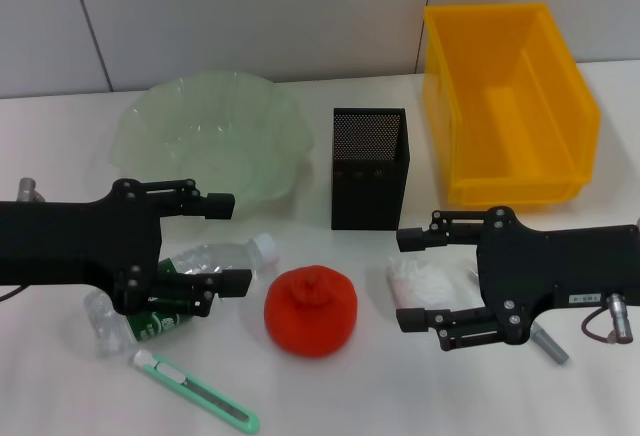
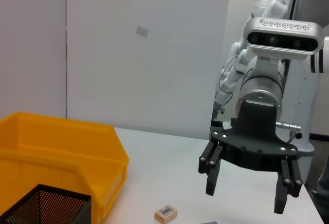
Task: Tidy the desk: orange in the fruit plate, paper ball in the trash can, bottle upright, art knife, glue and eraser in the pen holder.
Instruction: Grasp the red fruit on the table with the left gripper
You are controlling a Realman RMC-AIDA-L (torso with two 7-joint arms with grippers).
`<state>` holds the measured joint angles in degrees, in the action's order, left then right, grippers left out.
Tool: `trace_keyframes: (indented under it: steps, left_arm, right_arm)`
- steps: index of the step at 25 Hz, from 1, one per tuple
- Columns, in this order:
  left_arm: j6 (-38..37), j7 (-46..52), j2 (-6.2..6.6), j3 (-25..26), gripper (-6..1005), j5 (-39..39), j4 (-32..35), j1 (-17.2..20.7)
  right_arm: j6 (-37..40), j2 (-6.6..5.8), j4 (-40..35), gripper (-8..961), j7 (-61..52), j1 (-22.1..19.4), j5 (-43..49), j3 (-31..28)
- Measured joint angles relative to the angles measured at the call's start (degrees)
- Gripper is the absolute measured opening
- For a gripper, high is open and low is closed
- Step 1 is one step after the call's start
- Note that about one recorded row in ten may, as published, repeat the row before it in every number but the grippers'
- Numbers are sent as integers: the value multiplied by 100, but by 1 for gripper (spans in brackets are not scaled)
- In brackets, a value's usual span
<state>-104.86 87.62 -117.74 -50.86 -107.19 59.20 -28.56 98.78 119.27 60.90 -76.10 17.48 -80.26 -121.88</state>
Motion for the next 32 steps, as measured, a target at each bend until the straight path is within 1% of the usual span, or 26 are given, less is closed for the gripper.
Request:
trace_keyframes:
  steps: [6, 14, 27, 30, 31, 32]
  left_arm:
    - [42, 45, -19, 5, 834, -4, -1, -77]
    - [89, 29, -21, 12, 833, -4, -11, -80]
    - [238, 9, -17, 56, 832, -16, -24, 20]
    - [401, 18, 4, 61, 832, -266, -23, 67]
    - [495, 44, 1, 68, 832, -481, -22, 84]
    - [495, 44, 1, 68, 832, -481, -22, 84]
  right_arm:
    - [9, -10, -60, 769, 30, -8, 23, 26]
    - [15, -15, -71, 768, -30, 33, 32, 41]
    - [89, -19, -80, 769, -87, 23, 62, 35]
    - [89, -19, -87, 768, -105, 4, 162, 5]
    - [91, -19, -88, 768, -124, -9, 262, -10]
    - [89, -19, -93, 768, -138, -12, 318, -35]
